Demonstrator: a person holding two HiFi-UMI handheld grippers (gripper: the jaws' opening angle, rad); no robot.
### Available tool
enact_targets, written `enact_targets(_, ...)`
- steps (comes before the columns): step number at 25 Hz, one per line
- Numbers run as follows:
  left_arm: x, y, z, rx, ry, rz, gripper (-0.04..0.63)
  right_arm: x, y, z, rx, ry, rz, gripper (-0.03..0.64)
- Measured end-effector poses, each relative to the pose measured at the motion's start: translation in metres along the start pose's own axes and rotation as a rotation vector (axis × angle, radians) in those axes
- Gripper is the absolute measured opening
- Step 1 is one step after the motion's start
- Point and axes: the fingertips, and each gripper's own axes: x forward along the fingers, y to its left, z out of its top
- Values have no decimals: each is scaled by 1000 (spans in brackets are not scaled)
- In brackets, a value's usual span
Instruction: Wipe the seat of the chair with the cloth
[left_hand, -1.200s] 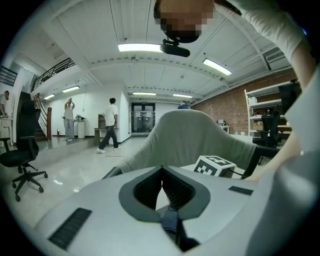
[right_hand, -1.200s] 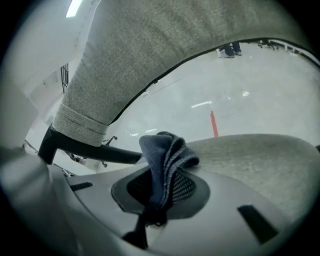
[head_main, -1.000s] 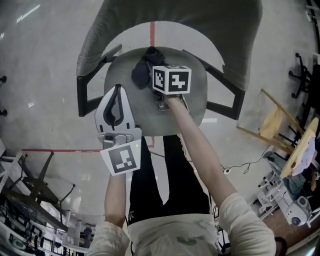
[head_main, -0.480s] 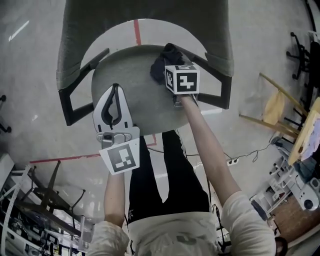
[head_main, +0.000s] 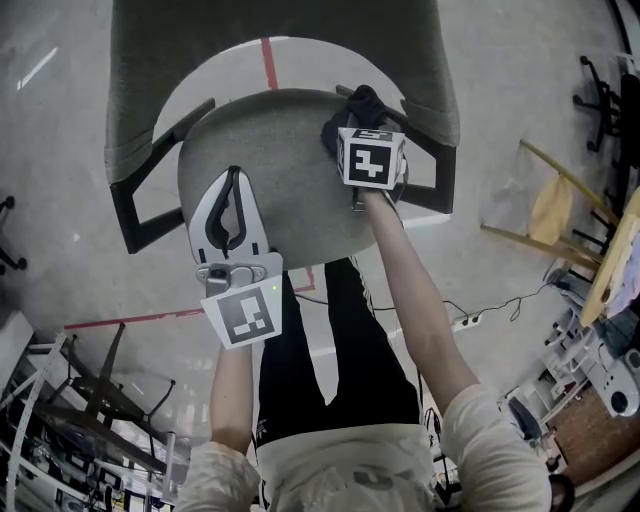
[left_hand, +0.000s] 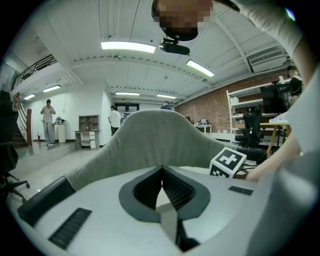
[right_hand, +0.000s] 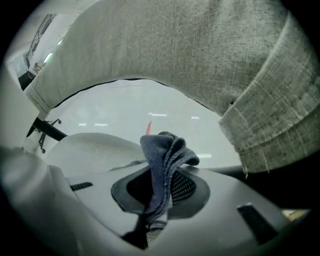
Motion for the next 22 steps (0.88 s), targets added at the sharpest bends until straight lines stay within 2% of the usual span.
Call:
enact_targets(10,-4,8,-6,-3,17,25,15,0,-20,-1,17,-26,-90,57)
enact_targets(17,-5,15,-5,2,15,44,15,-8,-23,-1,45,-41,-91,57)
enact_targets(22,-9,25,-2,-5,7,73,15,-30,-16,17,48,-144,-53,57)
